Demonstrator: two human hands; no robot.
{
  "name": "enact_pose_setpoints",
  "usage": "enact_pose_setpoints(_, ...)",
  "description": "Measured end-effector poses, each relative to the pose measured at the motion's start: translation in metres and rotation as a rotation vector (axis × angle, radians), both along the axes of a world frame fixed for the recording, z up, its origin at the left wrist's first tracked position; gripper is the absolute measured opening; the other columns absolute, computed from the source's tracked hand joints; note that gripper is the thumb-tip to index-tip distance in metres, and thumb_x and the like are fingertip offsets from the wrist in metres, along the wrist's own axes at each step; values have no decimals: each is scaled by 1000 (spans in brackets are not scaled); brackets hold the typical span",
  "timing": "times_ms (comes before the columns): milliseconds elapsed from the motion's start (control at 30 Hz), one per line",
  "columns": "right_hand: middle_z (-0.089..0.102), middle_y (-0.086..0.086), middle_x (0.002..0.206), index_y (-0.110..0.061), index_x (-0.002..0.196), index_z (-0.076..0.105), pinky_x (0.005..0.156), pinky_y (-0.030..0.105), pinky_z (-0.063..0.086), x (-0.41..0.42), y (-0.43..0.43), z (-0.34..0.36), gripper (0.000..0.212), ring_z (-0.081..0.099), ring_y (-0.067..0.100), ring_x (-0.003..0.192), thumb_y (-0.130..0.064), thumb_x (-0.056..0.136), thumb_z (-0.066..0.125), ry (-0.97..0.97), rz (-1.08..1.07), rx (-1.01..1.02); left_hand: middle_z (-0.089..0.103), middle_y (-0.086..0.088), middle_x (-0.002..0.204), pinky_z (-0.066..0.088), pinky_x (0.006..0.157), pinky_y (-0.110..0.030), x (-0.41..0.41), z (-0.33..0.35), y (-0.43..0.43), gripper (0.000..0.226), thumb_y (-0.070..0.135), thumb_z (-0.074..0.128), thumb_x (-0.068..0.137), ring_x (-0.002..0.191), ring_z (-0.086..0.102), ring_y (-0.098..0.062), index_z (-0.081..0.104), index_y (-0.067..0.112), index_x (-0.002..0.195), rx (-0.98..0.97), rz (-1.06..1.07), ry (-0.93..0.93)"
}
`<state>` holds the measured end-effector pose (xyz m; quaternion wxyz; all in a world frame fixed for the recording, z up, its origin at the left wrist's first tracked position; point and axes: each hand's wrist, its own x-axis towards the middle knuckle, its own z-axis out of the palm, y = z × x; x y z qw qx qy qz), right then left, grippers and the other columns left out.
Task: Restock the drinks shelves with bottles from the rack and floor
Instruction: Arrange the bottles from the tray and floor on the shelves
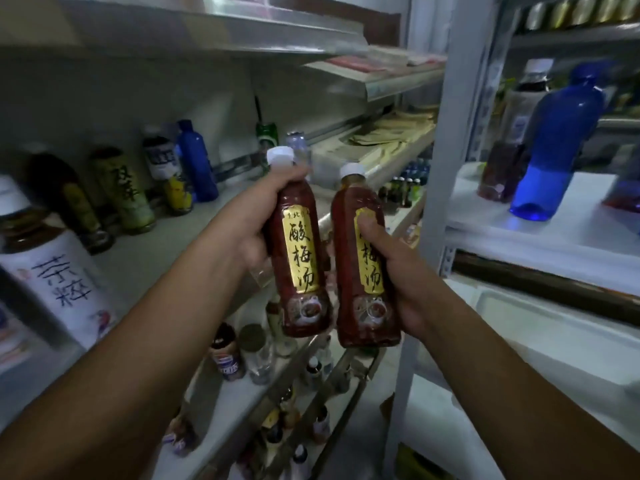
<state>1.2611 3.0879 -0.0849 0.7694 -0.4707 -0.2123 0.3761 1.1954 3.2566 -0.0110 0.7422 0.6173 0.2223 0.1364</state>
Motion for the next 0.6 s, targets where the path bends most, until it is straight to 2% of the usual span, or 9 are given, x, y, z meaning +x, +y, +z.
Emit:
enact_pose_setpoints(133, 76, 11, 87, -15, 88, 77, 61, 33, 58, 6, 2, 6, 28, 74, 25, 75, -38, 71, 81, -111, 132, -7, 66, 1, 61, 59, 58, -30, -5, 19, -2, 24, 37, 74, 79, 51, 65, -15, 64, 18, 91, 119, 101, 49)
enact_pose_setpoints(233, 78, 6, 89, -26, 83, 79, 65, 32, 59, 5, 10, 10, 16, 76, 23, 82, -36, 70, 80, -221, 227, -72, 66, -4, 77, 59, 62, -31, -14, 36, 8, 24, 35, 73, 81, 63, 65, -19, 61, 17, 92, 146, 178, 114)
enact_pose_setpoints(367, 77, 8, 89, -22, 95, 73, 62, 30, 58, 3, 33, 11, 20, 76, 27, 81, -27, 78, 81, -271, 296, -75, 69, -8, 103, 55, 76, -36, -24, 63, 29, 42, 40, 70, 82, 86, 65, -24, 62, 15, 115, 164, 236, 198)
enact_pose_setpoints(433, 77, 4, 86, -26, 98, 71, 60, 29, 57, 2, 49, 12, 24, 75, 24, 78, -27, 76, 83, -301, 305, -56, 69, -8, 94, 57, 75, -37, -28, 73, 42, 42, 41, 69, 83, 81, 67, -24, 61, 14, 114, 158, 252, 218)
enact_pose_setpoints(533, 77, -1, 91, -33, 100, 69, 60, 27, 57, 4, 77, 15, 35, 76, 18, 80, -35, 69, 86, -371, 265, -36, 71, -8, 77, 58, 56, -37, -31, 87, 70, 36, 40, 70, 84, 61, 70, -22, 62, 11, 105, 152, 281, 210)
enact_pose_setpoints(600, 77, -3, 92, -38, 96, 71, 62, 28, 57, 6, 98, 19, 32, 76, 17, 80, -40, 67, 85, -403, 249, -20, 73, -8, 81, 59, 58, -37, -33, 98, 90, 35, 38, 72, 83, 66, 72, -23, 63, 10, 102, 182, 306, 202)
